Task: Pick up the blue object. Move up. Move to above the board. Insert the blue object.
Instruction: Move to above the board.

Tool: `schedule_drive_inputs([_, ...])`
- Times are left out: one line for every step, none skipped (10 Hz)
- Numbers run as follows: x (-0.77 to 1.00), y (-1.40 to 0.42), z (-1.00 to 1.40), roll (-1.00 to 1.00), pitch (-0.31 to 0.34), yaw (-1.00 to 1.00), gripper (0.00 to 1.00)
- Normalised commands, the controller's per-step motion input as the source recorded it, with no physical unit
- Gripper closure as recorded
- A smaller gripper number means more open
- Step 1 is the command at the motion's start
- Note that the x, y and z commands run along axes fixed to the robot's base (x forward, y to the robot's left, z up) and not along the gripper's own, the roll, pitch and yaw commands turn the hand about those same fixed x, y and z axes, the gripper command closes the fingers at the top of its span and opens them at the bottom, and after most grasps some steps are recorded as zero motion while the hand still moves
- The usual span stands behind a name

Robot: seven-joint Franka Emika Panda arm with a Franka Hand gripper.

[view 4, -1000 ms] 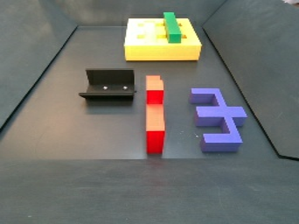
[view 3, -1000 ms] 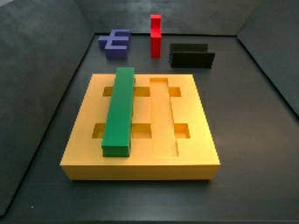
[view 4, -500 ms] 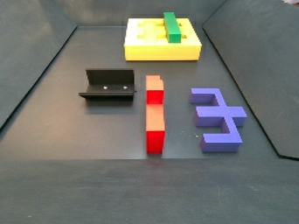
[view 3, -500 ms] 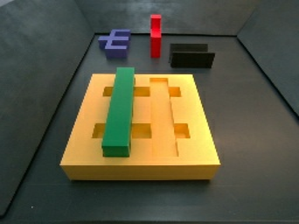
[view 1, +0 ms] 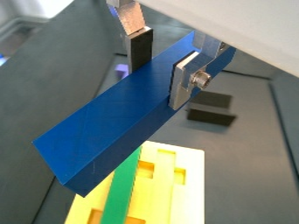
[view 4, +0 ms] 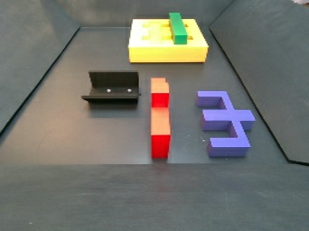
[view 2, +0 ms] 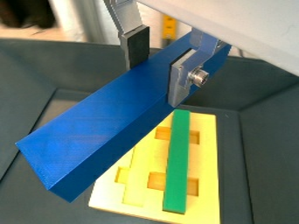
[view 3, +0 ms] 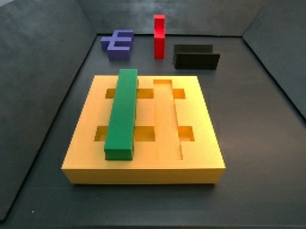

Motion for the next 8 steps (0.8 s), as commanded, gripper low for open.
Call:
schedule_drive_inputs([0.06,-0.04,0.03,0.02,0.162,1.00,1.00])
schedule_drive_inputs([0.06,-0.03,0.03,0.02,0.184,1.00,1.00])
schedule_drive_inputs([0.07,-0.03,0.03,0.03,0.217,1.00,1.00])
schedule_drive_inputs([0.08,-0.03,0.03,0.03,0.248,1.00,1.00])
schedule_drive_inputs([0.08,-0.03,0.02,0.04,0.286,0.97,1.00])
schedule_drive_inputs([0.08,-0.02,0.03,0.04,0.248,0.63,1.00])
schedule_drive_inputs([0.07,-0.02,0.03,0.04,0.208,0.41,1.00])
schedule_drive_inputs([0.06,-0.02,0.03,0.04,0.157,0.20,1.00])
